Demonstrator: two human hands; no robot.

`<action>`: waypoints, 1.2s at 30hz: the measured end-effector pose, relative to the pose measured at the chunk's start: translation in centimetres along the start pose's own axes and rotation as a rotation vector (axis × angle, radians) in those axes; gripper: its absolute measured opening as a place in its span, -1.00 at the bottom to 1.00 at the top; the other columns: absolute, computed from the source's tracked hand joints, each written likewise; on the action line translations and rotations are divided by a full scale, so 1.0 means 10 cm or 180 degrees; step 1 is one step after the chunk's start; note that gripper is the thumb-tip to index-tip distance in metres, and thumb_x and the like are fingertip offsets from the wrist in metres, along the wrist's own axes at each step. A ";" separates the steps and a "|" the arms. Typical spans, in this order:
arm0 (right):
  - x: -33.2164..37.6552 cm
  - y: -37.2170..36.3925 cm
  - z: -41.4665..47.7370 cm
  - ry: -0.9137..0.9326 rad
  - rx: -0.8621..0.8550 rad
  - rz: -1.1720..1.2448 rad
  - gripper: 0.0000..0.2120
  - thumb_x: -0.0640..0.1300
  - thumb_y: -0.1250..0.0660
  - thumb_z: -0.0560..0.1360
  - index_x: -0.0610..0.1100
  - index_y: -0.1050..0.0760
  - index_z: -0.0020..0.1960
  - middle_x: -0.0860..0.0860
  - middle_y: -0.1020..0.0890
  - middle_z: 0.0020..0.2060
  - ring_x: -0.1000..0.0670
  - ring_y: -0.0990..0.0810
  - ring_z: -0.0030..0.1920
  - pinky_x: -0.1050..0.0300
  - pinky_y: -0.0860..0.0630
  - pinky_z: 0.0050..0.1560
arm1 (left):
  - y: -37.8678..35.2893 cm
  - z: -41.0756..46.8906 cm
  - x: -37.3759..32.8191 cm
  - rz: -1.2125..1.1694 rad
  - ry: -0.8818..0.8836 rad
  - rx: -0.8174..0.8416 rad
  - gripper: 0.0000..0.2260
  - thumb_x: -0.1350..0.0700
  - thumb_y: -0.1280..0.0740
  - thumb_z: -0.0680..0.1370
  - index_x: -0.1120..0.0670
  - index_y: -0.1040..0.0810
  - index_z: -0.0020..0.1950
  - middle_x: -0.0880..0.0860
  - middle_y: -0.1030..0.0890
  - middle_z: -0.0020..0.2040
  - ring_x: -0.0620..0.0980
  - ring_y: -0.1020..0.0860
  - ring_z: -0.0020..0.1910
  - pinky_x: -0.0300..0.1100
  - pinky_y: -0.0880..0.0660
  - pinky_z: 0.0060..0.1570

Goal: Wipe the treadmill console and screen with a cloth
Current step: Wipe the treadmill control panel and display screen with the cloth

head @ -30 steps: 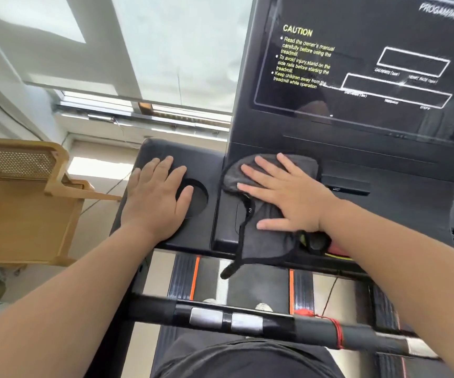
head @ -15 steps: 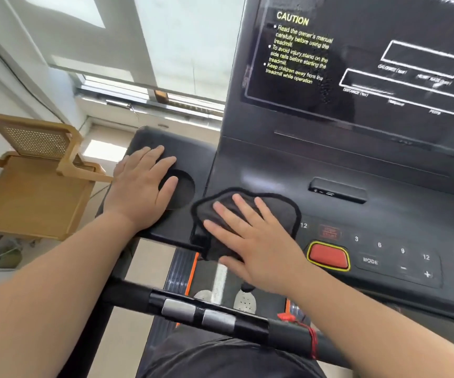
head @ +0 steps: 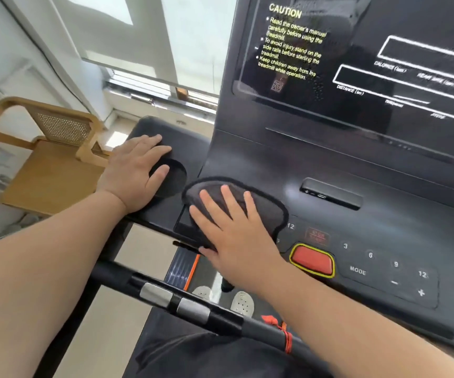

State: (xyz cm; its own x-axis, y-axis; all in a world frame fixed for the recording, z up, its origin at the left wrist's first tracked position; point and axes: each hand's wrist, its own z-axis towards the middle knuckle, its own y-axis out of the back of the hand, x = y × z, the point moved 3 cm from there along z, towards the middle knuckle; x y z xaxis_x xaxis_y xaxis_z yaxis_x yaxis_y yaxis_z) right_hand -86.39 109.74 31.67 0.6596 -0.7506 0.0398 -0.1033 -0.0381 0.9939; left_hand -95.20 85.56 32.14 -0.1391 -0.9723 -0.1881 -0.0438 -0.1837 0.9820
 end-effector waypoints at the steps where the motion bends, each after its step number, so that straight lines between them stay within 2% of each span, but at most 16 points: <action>1: -0.02 -0.04 -0.15 0.0027 0.0015 -0.0067 -0.22 0.20 -0.28 0.58 0.01 -0.03 0.67 -0.08 -0.09 0.67 -0.31 -0.02 0.64 -0.44 0.04 0.57 | 0.00 0.00 0.00 -0.0007 -0.0005 -0.0008 -0.43 -0.20 0.03 0.60 0.02 -0.41 0.50 0.09 -0.37 0.55 0.16 -0.25 0.56 0.13 -0.12 0.53; 4: -0.24 -0.14 -0.58 -0.0665 0.0111 -0.0194 -0.20 0.19 -0.34 0.55 -0.07 -0.10 0.65 -0.18 -0.15 0.64 -0.38 -0.09 0.61 -0.42 -0.01 0.57 | -0.01 0.01 0.01 -0.0010 -0.0027 -0.0016 -0.43 -0.19 0.02 0.60 0.04 -0.42 0.49 0.11 -0.38 0.55 0.17 -0.26 0.55 0.12 -0.10 0.53; 7: -0.37 -0.10 -0.70 -0.1582 0.0314 -0.0103 -0.17 0.36 -0.04 0.58 -0.16 -0.11 0.65 -0.32 -0.12 0.62 -0.46 -0.04 0.59 -0.46 -0.02 0.55 | 0.00 0.01 0.00 -0.0010 -0.0025 -0.0037 -0.42 -0.20 0.02 0.60 0.05 -0.43 0.49 0.12 -0.39 0.54 0.19 -0.27 0.54 0.11 -0.11 0.52; 9: -0.29 -0.04 -0.54 -0.1798 0.0389 0.0054 -0.09 0.45 0.11 0.55 -0.18 -0.06 0.66 -0.36 -0.05 0.62 -0.50 0.04 0.59 -0.51 0.00 0.53 | 0.00 0.02 0.01 -0.0028 -0.0041 -0.0029 -0.42 -0.21 0.02 0.60 0.05 -0.43 0.49 0.12 -0.39 0.54 0.19 -0.28 0.54 0.12 -0.12 0.51; 11: -0.13 -0.01 -0.31 -0.1531 0.0351 0.0179 -0.06 0.50 0.12 0.53 -0.15 -0.02 0.67 -0.32 0.00 0.64 -0.47 0.12 0.60 -0.51 0.04 0.53 | -0.01 0.01 0.00 -0.0045 -0.0044 -0.0033 -0.41 -0.21 0.02 0.60 0.05 -0.43 0.49 0.12 -0.39 0.54 0.19 -0.28 0.53 0.14 -0.14 0.51; 13: 0.07 0.02 -0.06 -0.1059 0.0280 0.0321 -0.06 0.52 0.07 0.52 -0.08 -0.02 0.68 -0.19 0.03 0.67 -0.38 0.17 0.63 -0.48 0.07 0.55 | -0.02 0.00 0.02 -0.0024 -0.0051 0.0002 -0.41 -0.21 0.02 0.60 0.05 -0.42 0.50 0.13 -0.38 0.54 0.19 -0.27 0.54 0.16 -0.16 0.51; 16: 0.20 0.02 0.12 -0.0525 0.0187 0.0258 -0.14 0.50 0.03 0.55 -0.01 -0.04 0.68 -0.03 -0.02 0.68 -0.26 0.11 0.66 -0.40 0.06 0.59 | -0.01 0.02 0.03 -0.0015 -0.0107 0.0016 -0.41 -0.22 0.02 0.60 0.05 -0.41 0.51 0.14 -0.36 0.55 0.21 -0.27 0.53 0.17 -0.16 0.51; 18: 0.16 0.00 0.06 -0.0448 0.0151 0.0151 -0.18 0.48 0.07 0.57 0.03 -0.06 0.67 0.00 -0.06 0.67 -0.23 0.06 0.66 -0.38 0.00 0.60 | -0.03 0.02 0.04 -0.0018 -0.0125 0.0040 -0.41 -0.21 0.01 0.60 0.05 -0.40 0.51 0.14 -0.35 0.56 0.20 -0.26 0.54 0.18 -0.15 0.52; 20: 0.02 -0.02 -0.15 -0.0890 0.0215 0.0120 -0.17 0.50 0.15 0.56 0.04 -0.06 0.67 -0.03 -0.04 0.68 -0.27 0.08 0.66 -0.42 -0.04 0.57 | -0.05 0.01 0.05 -0.0080 -0.0135 0.0058 -0.41 -0.22 0.00 0.60 0.03 -0.39 0.52 0.13 -0.33 0.57 0.19 -0.24 0.56 0.22 -0.14 0.52; 24: -0.19 -0.01 -0.50 -0.2860 0.0408 0.0238 0.01 0.58 0.32 0.46 -0.05 0.01 0.69 -0.28 0.01 0.65 -0.45 0.07 0.60 -0.52 0.08 0.53 | -0.06 0.02 0.08 -0.0169 -0.0180 0.0040 -0.40 -0.24 -0.01 0.58 0.03 -0.39 0.51 0.13 -0.33 0.57 0.19 -0.22 0.56 0.23 -0.14 0.52; 26: -0.13 0.04 -0.37 -0.3264 0.0361 0.0368 0.06 0.58 0.34 0.44 -0.11 0.01 0.68 -0.35 -0.01 0.62 -0.49 0.05 0.58 -0.54 0.07 0.51 | -0.06 0.02 0.07 -0.0177 -0.0225 0.0040 -0.39 -0.25 0.00 0.58 0.04 -0.39 0.51 0.15 -0.33 0.57 0.20 -0.22 0.56 0.23 -0.14 0.51; 28: 0.05 0.11 -0.11 -0.2880 0.0289 0.0378 0.04 0.58 0.34 0.45 -0.11 0.02 0.68 -0.31 0.02 0.64 -0.46 0.08 0.60 -0.52 0.07 0.53 | -0.05 0.02 0.06 -0.0194 -0.0250 0.0053 -0.37 -0.26 0.03 0.58 0.04 -0.38 0.52 0.15 -0.32 0.57 0.20 -0.21 0.56 0.23 -0.14 0.52; 30: 0.31 0.11 0.14 -0.2044 0.0309 0.0449 0.00 0.57 0.34 0.45 -0.02 0.08 0.69 -0.15 0.11 0.67 -0.35 0.21 0.63 -0.46 0.12 0.56 | -0.03 0.01 0.08 -0.0252 -0.0273 0.0031 -0.37 -0.26 0.04 0.58 0.03 -0.39 0.52 0.14 -0.33 0.57 0.20 -0.22 0.56 0.23 -0.14 0.52; 33: 0.50 0.08 0.26 -0.1136 0.0212 0.0476 -0.18 0.50 0.15 0.56 0.07 0.02 0.68 0.02 0.06 0.68 -0.22 0.20 0.66 -0.37 0.14 0.60 | -0.01 -0.02 0.08 -0.0407 -0.0376 -0.0090 -0.41 -0.22 0.01 0.60 0.05 -0.42 0.49 0.14 -0.40 0.53 0.22 -0.29 0.53 0.26 -0.19 0.48; 35: 0.44 0.03 0.17 -0.1068 0.0144 0.0401 -0.24 0.45 0.07 0.59 0.09 -0.01 0.67 0.04 0.01 0.68 -0.21 0.14 0.67 -0.35 0.11 0.61 | 0.00 -0.03 0.08 -0.0498 -0.0507 -0.0195 -0.45 -0.18 -0.03 0.60 0.08 -0.46 0.46 0.16 -0.45 0.48 0.24 -0.35 0.48 0.28 -0.25 0.44; 36: 0.36 0.01 0.09 -0.1213 0.0133 0.0359 -0.23 0.45 0.08 0.59 0.08 0.00 0.68 0.03 0.01 0.68 -0.22 0.14 0.66 -0.38 0.08 0.60 | 0.00 -0.04 0.08 -0.0523 -0.0572 -0.0221 -0.46 -0.17 -0.05 0.60 0.09 -0.48 0.45 0.16 -0.47 0.47 0.24 -0.38 0.46 0.28 -0.26 0.42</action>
State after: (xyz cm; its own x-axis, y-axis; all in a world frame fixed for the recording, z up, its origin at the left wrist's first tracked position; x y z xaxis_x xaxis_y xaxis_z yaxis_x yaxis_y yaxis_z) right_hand -84.68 106.40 31.82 0.3197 -0.9423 0.0998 -0.1947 0.0378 0.9801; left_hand -94.91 84.68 31.99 -0.3095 -0.8883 -0.3393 -0.0131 -0.3528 0.9356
